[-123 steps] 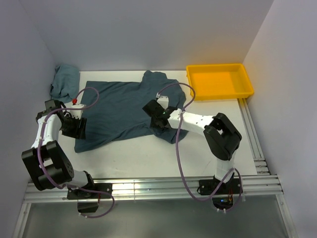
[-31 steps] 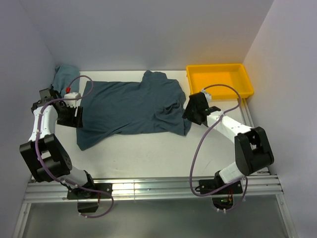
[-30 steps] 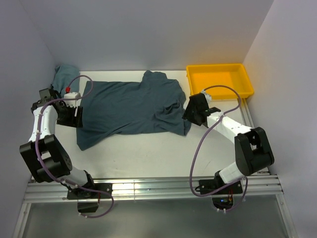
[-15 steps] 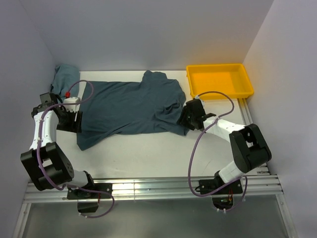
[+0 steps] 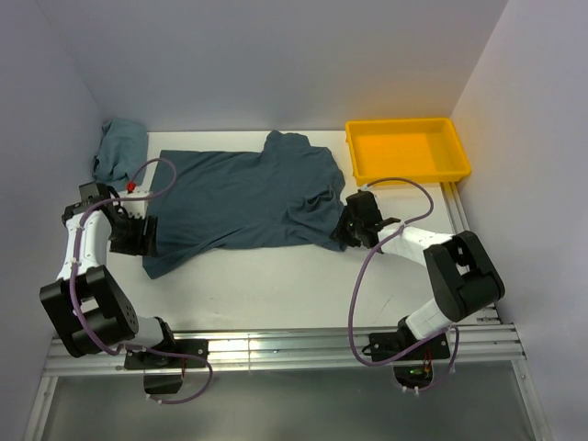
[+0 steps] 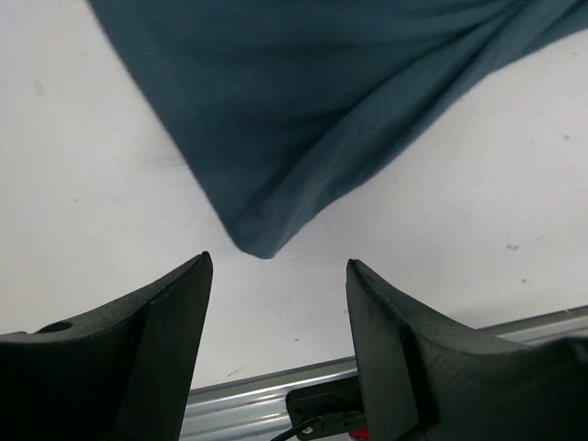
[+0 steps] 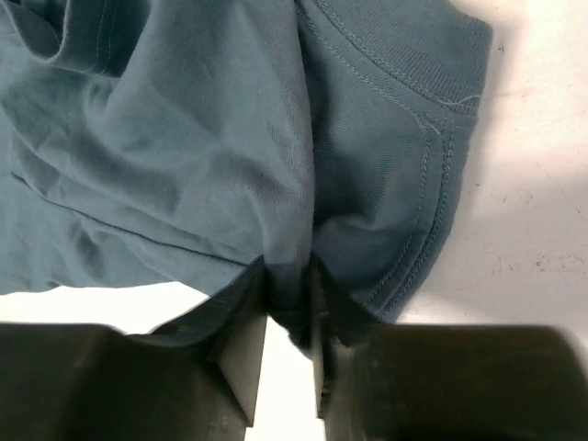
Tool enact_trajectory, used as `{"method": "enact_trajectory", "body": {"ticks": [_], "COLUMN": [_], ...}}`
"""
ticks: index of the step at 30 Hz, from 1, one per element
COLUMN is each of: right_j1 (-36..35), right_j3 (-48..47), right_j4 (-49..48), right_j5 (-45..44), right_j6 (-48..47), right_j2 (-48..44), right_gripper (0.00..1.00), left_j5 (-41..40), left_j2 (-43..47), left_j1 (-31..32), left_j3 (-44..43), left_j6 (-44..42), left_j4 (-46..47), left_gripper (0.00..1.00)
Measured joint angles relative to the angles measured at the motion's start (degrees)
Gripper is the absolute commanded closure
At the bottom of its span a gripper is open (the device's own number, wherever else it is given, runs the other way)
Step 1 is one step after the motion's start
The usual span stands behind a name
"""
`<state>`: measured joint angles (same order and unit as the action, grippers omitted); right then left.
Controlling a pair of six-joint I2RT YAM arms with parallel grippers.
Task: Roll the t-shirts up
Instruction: Flatten the tshirt
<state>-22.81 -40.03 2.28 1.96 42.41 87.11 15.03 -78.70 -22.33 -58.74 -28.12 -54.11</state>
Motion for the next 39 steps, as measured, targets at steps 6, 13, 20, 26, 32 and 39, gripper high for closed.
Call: {"method": "enact_trajectory", "body": {"ticks": [6,13,20,26,32,39], "right_j1": [-0.09,-0.09,-0.22,-1.18,-1.44,-1.44], "right_j3": [-0.09,-0.13,-0.13,-0.15,-0.46,-1.18], "right_j4": [-0.22,-1.42,-4.68,-6.80,-7.98,-8.26], "right_j5": [0.26,0.90,2.03,2.45,3.13,3.50], "right_j6": [-0.13,-0.15,-0.15,-0.13,-0.15,-0.33], "right_j2": [-0.09,-0.11,-0.11,-0.09,0.42,1.22], "right_gripper": [0.79,0.85,0.87,0.87,0.88,0.88], "left_j5": [1.29,-3.37,-7.28,-10.97,-12.52,-9.11], "left_j2": [-0.31,-0.37,-0.39,0.48,1.92,-3.28], "left_j1": [0.83,4.00,4.15,4.15,4.15,4.24], "left_j3": [2.97,8.70,9.97,12.48,12.87,13.31], "left_j6": [-2.14,-4.00,-3.45,-2.23,-2.23,-2.08], "left_j4": [1.01,5.49,10.29,10.95,9.75,8.98], "left_gripper": [0.37,0.40,0.48,0.47,0.45,0.43]}}
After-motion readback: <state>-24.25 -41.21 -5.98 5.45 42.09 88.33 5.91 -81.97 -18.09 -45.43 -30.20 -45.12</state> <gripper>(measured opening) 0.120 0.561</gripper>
